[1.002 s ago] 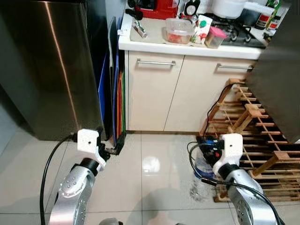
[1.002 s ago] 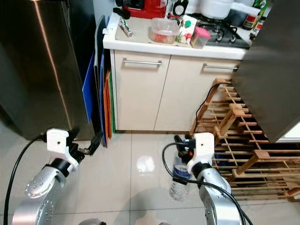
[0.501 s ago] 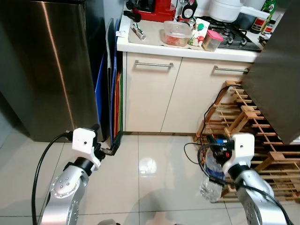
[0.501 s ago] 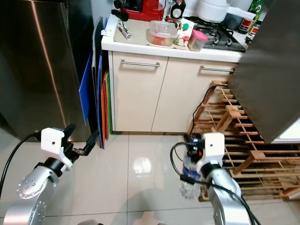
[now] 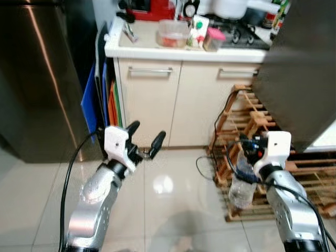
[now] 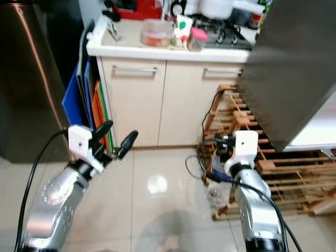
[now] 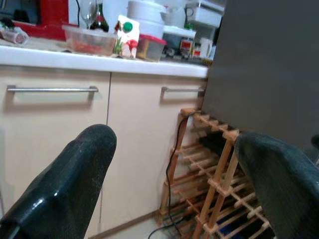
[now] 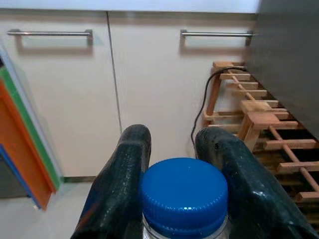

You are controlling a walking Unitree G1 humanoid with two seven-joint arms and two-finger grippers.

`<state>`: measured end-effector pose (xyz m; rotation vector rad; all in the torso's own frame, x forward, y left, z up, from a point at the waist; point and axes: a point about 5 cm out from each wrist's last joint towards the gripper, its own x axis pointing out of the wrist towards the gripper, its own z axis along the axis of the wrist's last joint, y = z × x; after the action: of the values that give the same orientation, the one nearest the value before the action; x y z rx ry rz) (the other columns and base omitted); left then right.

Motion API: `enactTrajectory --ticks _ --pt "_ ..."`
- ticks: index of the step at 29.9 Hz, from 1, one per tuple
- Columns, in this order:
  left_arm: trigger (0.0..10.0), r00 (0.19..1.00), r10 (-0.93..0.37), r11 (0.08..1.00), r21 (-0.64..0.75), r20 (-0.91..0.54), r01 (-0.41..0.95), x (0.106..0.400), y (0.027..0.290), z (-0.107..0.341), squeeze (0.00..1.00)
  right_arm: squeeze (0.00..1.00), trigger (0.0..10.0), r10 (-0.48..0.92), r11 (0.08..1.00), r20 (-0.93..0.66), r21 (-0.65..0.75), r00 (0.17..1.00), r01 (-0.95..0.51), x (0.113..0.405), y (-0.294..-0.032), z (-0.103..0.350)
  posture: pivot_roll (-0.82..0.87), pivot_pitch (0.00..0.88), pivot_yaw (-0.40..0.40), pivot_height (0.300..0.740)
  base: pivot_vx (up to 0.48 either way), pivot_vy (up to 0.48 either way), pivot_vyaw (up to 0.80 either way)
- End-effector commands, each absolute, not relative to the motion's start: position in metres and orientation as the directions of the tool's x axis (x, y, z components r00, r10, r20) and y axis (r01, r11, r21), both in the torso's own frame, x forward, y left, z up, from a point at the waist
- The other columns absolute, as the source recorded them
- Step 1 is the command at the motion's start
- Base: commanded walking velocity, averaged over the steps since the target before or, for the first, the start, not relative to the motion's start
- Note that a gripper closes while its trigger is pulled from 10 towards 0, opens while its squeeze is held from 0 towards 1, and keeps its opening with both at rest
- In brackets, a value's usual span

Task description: Restocking fridge

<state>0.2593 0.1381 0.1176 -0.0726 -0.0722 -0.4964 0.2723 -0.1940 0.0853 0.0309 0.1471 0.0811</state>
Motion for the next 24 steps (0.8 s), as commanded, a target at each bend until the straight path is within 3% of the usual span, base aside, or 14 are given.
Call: enactTrajectory --ticks 1,12,24 --pt "10.0 0.869 -0.486 0.869 -0.059 0.093 0.492 0.26 0.134 0.118 0.0 0.0 10.0 0.065 0.998 -0.102 0.0 0.993 -0.065 0.277 -0.199 0.095 -0.07 0.0 -0.043 0.732 0.0 -0.454 0.0" --pt "10.0 0.884 -0.456 0.887 -0.032 0.097 0.461 0.27 0.13 0.12 0.0 0.0 10.0 0.073 0.997 -0.092 -0.006 0.993 -0.074 0.28 -0.196 0.095 -0.07 0.0 -0.043 0.732 0.0 -0.434 0.0" --pt "10.0 0.926 -0.372 0.928 0.01 0.06 0.372 0.29 0.134 0.12 0.0 0.0 10.0 0.063 0.998 -0.067 -0.02 0.996 -0.064 0.284 -0.192 0.096 -0.07 0.0 -0.024 0.728 0.232 -0.323 -0.08"
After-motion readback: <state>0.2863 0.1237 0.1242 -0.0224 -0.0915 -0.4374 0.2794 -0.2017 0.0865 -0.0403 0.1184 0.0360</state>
